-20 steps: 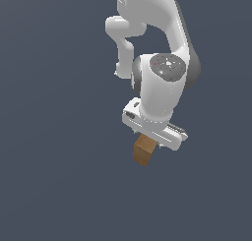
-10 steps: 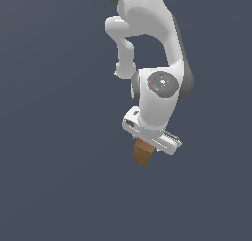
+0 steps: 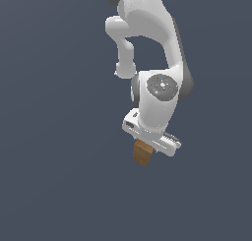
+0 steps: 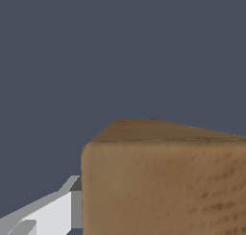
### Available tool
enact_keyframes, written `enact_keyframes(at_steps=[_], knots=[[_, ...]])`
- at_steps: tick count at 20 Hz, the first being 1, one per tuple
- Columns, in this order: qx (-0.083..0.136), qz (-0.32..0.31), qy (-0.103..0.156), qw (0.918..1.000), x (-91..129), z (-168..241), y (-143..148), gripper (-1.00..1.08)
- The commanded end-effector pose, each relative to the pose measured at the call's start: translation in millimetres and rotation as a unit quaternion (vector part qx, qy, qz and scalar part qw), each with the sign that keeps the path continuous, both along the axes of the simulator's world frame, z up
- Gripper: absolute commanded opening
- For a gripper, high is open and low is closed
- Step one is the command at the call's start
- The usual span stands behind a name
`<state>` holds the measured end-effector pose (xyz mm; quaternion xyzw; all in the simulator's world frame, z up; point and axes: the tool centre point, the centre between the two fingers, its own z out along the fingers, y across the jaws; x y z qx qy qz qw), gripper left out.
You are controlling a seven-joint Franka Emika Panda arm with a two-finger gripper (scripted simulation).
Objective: Pick up the object and move it to a goal position.
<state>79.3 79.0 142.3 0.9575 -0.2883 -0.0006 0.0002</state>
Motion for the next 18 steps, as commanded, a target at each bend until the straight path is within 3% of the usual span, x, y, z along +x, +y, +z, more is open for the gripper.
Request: enact_keyframes(at_steps=[1, 11, 18], knots=[[0.000, 0.000, -0.001, 1.0000, 0.4, 0.5, -0.3, -1.00], [0.000, 0.000, 0.000, 1.0000, 0.9, 3.9, -6.6, -1.00], [0.000, 0.000, 0.000, 1.0000, 6.9, 29.8, -50.5, -1.00]])
